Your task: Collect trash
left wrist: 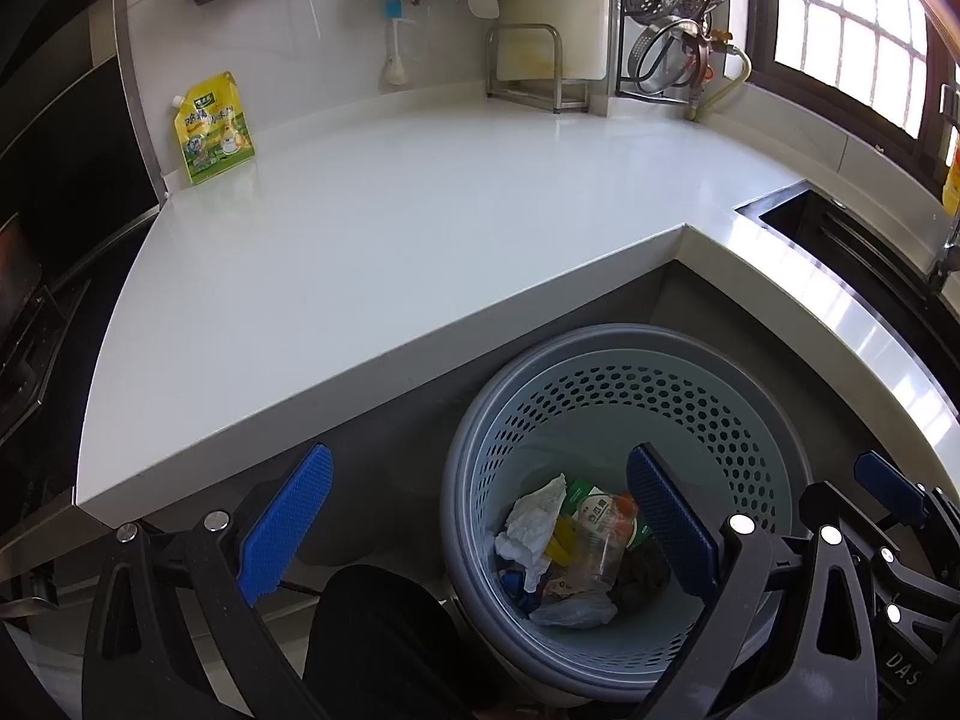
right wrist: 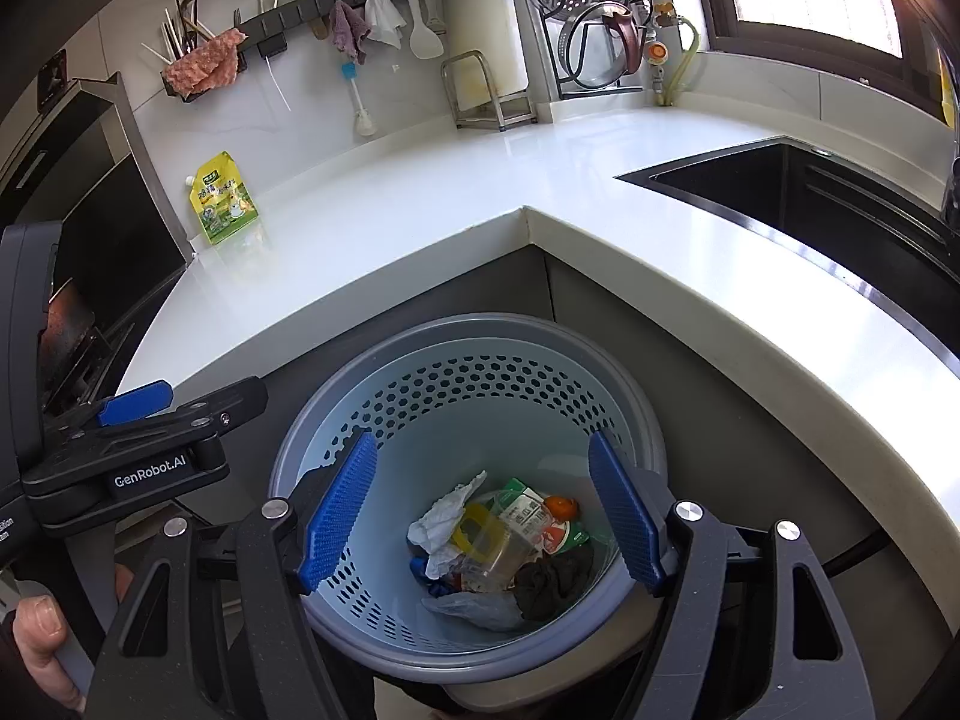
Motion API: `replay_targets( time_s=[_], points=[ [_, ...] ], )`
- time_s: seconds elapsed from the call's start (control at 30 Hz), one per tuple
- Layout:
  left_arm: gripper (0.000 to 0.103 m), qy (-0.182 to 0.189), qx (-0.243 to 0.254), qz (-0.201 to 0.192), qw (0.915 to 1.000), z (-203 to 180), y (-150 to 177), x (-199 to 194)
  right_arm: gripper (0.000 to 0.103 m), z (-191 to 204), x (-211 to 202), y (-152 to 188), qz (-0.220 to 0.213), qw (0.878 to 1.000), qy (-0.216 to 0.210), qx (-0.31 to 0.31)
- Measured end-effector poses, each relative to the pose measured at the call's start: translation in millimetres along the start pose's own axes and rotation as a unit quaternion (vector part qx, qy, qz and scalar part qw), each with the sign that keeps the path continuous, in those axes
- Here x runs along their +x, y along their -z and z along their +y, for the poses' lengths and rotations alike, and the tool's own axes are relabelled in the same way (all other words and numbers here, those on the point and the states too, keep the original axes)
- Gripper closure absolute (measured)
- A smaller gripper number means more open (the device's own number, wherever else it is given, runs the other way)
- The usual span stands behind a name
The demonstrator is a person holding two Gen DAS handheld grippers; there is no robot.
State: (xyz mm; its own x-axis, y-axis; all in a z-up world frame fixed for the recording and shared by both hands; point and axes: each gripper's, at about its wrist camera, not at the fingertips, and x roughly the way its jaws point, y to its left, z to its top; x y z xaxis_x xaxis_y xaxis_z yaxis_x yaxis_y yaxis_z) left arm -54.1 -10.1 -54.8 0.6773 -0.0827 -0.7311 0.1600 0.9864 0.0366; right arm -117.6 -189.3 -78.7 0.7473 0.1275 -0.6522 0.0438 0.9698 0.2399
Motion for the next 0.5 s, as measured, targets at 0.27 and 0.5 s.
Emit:
replay_targets(
  time_s=[0.27,0.5],
  points=[
    [0.006,0.002,-0.001,0.002,1.0000,0.5,0.3,0.2,0.033,-0.1,0.1,0.1,0.000,1.000,0.000,0.000],
    [0.006,0.001,0.001,0.003,1.0000,-0.9,-0.6,1.1,0.033,1.0,-0.1,0.9,0.000,1.000,-0.001,0.000]
  ],
)
